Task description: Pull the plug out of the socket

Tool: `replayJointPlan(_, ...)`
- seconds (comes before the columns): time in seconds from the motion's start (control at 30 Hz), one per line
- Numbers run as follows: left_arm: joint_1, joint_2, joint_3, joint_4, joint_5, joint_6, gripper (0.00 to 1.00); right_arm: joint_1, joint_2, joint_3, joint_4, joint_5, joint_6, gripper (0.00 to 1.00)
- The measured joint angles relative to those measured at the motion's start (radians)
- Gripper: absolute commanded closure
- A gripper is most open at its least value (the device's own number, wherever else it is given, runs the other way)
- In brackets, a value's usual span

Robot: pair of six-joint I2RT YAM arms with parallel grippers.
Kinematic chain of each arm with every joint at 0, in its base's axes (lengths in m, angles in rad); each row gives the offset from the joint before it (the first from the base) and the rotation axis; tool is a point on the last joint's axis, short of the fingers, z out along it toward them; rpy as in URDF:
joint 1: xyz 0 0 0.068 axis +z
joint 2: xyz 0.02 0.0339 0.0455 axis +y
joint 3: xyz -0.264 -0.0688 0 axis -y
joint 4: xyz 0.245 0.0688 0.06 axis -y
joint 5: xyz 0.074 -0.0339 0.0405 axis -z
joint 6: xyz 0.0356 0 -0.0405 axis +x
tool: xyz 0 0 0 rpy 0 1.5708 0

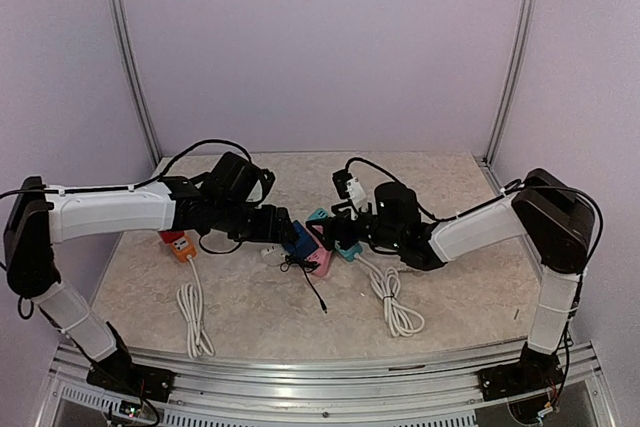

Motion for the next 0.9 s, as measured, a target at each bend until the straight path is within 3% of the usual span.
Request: replayJointPlan(0.9, 0.009, 0.067, 0.053, 0.008, 0.04, -0.028, 0.65, 0.012, 0.131, 0.115, -0.073, 0.002, 0.011, 0.12)
